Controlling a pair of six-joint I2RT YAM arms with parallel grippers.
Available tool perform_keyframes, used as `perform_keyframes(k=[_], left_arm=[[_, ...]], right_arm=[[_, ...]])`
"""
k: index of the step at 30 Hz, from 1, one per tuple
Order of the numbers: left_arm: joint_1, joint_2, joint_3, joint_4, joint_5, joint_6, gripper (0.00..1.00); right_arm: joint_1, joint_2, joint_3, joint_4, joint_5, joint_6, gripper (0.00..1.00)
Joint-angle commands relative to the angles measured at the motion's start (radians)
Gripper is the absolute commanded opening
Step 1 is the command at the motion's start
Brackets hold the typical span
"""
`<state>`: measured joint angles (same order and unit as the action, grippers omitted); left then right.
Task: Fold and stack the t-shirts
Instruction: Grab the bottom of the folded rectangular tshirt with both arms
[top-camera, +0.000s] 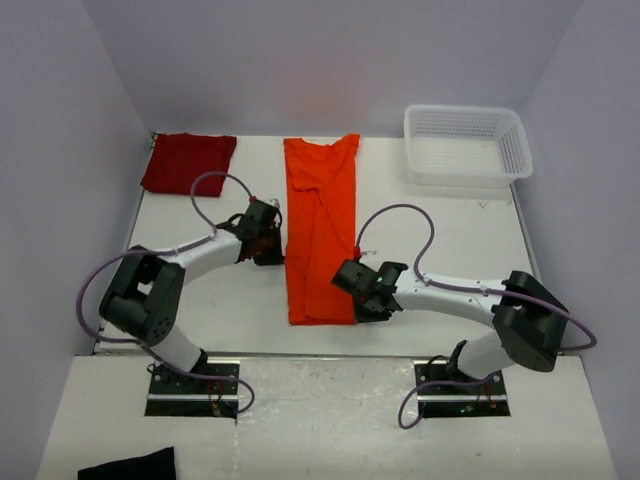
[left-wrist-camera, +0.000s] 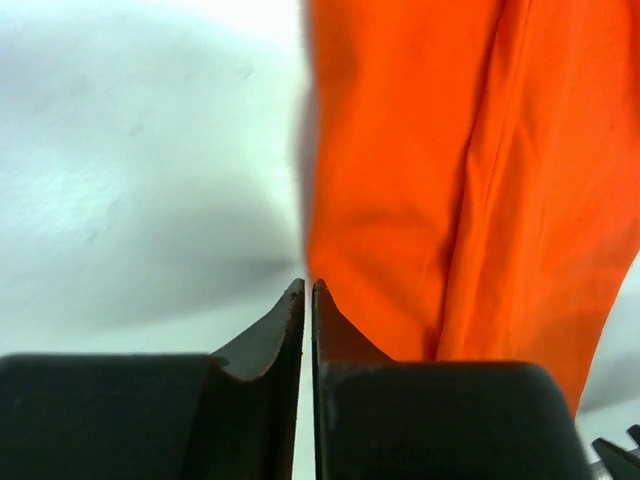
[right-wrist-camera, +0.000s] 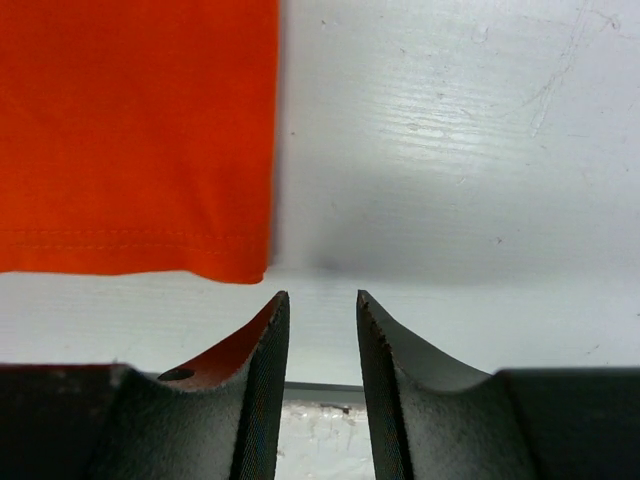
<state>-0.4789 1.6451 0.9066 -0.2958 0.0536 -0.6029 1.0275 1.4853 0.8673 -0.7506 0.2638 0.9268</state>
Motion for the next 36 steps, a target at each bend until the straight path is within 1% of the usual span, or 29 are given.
perform_keyframes(k=[1, 2, 3, 4, 6, 7, 8, 9, 10, 13, 14, 16, 18, 23, 29, 32, 34, 36], left_arm=[[-0.009, -0.186, -0.041, -0.106, -0.135, -0.060, 0.09], [-0.010, -0.250, -0.051, -0.121, -0.135, -0.070, 0.15], [-0.013, -0.277, -0.064, -0.124, -0.126, -0.070, 0.18], [-0.015, -0.319, -0.069, -0.129, -0.103, -0.072, 0.27], [-0.020, -0.350, -0.084, -0.149, -0.077, -0.075, 0.36], [-0.026, -0.364, -0.093, -0.148, -0.034, -0.089, 0.43], [-0.030, -0.387, -0.122, -0.134, -0.009, -0.098, 0.45], [-0.032, -0.396, -0.142, -0.122, 0.021, -0.104, 0.45], [-0.035, -0.406, -0.162, -0.105, 0.088, -0.119, 0.45], [-0.052, -0.453, -0.239, -0.056, 0.121, -0.146, 0.47], [-0.052, -0.462, -0.258, -0.043, 0.127, -0.150, 0.48], [-0.052, -0.482, -0.310, -0.023, 0.165, -0.159, 0.53], [-0.052, -0.495, -0.353, 0.001, 0.189, -0.170, 0.56], [-0.052, -0.534, -0.394, 0.026, 0.219, -0.181, 0.58], [-0.052, -0.544, -0.417, 0.041, 0.247, -0.179, 0.58], [-0.052, -0.539, -0.425, 0.044, 0.261, -0.181, 0.59], [-0.053, -0.545, -0.426, 0.040, 0.262, -0.178, 0.59], [-0.053, -0.547, -0.425, 0.032, 0.259, -0.176, 0.59]], right_arm=[[0.008, -0.098, -0.011, 0.002, 0.017, 0.018, 0.35], [0.008, -0.141, -0.025, 0.013, 0.005, 0.015, 0.35], [0.008, -0.164, -0.034, 0.026, -0.004, 0.011, 0.35], [0.008, -0.207, -0.043, 0.060, -0.027, 0.009, 0.35], [0.006, -0.247, -0.091, 0.117, -0.067, -0.015, 0.35], [0.005, -0.263, -0.106, 0.178, -0.086, -0.020, 0.36], [0.002, -0.282, -0.132, 0.198, -0.115, -0.019, 0.36], [-0.001, -0.287, -0.143, 0.235, -0.129, -0.017, 0.37], [-0.010, -0.290, -0.155, 0.250, -0.141, -0.014, 0.38], [-0.023, -0.306, -0.204, 0.330, -0.198, -0.003, 0.46], [-0.026, -0.309, -0.233, 0.350, -0.213, 0.001, 0.51], [-0.035, -0.312, -0.260, 0.396, -0.235, 0.018, 0.56], [-0.049, -0.309, -0.301, 0.439, -0.251, 0.035, 0.60], [-0.121, -0.309, -0.372, 0.491, -0.258, 0.041, 0.60], [-0.216, -0.292, -0.392, 0.533, -0.314, 0.014, 0.58], [-0.227, -0.261, -0.376, 0.539, -0.324, 0.009, 0.54], [-0.227, -0.244, -0.378, 0.553, -0.337, 0.017, 0.49], [-0.225, -0.224, -0.386, 0.591, -0.363, 0.024, 0.46]])
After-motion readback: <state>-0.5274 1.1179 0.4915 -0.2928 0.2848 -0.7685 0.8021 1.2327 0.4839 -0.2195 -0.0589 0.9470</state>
